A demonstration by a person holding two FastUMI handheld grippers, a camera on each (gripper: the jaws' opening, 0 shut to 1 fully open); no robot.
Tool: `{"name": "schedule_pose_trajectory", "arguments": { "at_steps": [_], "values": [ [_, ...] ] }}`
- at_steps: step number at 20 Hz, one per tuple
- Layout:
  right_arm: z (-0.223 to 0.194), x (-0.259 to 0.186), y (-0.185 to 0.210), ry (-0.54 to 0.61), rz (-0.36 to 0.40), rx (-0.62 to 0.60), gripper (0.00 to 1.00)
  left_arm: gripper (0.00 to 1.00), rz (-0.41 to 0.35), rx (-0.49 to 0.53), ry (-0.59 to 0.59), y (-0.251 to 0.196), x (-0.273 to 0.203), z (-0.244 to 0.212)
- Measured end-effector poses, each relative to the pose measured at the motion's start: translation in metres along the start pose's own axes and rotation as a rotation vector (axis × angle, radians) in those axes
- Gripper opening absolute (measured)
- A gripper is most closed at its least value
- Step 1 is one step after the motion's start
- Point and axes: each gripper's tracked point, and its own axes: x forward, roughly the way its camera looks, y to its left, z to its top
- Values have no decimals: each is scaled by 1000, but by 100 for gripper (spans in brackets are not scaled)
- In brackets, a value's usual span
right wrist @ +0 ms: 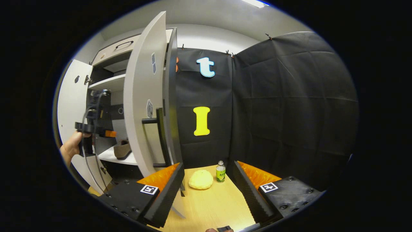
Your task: Grab one shoe with the right hand and put it into the shoe cabinet, grab the other shoe with the left hand and put it into the shoe cabinet; then close the right door with the right hand and the left door with the left hand.
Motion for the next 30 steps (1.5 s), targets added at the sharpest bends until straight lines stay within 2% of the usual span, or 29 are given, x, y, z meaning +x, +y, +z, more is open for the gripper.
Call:
{"name": "schedule_pose_trajectory", "arguments": {
  "at_steps": [4, 5, 6, 8, 9, 11, 13, 16, 20, 24, 30],
  "values": [
    [9, 25, -7, -8, 5, 6, 98, 95, -42, -26, -95, -7, -69, 9],
    [9, 29, -4, -1, 17, 27, 98, 91, -55, -30, -113, -9, -86, 9],
    [10, 32, 0, 4, 32, 51, 98, 95, -77, -32, -128, -13, -103, 8],
    [16, 41, 9, -2, 53, 72, 98, 95, -101, -41, -165, -14, -138, 5],
    [18, 42, 15, -7, 63, 70, 98, 100, -110, -49, -179, -14, -155, 3],
    [19, 44, 17, -7, 56, 59, 98, 96, -135, -67, -189, -16, -185, -6],
    [21, 43, 16, -12, 47, 55, 98, 96, -149, -61, -177, -14, -208, -18],
    [20, 40, 22, -18, 45, 56, 100, 96, -114, -59, -172, 0, -234, -31],
    [18, 31, 42, -23, 32, 44, 98, 96, -76, -105, -165, 34, -267, -50],
    [15, 20, 85, -27, 81, 32, 98, 96, 2, -106, -194, 83, -294, -63],
    [6, 18, 166, -13, 189, 20, 98, 96, 126, -120, -159, 162, -306, -88]
  ]
}}
